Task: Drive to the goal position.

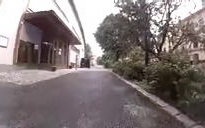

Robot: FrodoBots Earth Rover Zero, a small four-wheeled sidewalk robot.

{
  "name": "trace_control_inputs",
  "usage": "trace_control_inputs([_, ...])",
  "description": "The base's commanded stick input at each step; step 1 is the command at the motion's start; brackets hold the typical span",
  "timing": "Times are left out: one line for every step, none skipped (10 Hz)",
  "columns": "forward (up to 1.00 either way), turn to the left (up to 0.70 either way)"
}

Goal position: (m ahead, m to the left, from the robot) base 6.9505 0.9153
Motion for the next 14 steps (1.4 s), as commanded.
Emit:
trace_control_inputs([0.7,-0.08])
trace_control_inputs([0.7,-0.09])
trace_control_inputs([0.7,-0.09])
trace_control_inputs([0.7,-0.08])
trace_control_inputs([0.7,-0.07])
trace_control_inputs([0.7,-0.06])
trace_control_inputs([0.7,-0.05])
trace_control_inputs([0.7,-0.04])
trace_control_inputs([0.7,-0.03])
trace_control_inputs([0.7,-0.02])
trace_control_inputs([0.7,-0.01])
trace_control_inputs([0.7,0.0])
trace_control_inputs([0.7,0.0])
trace_control_inputs([0.7,0.0])
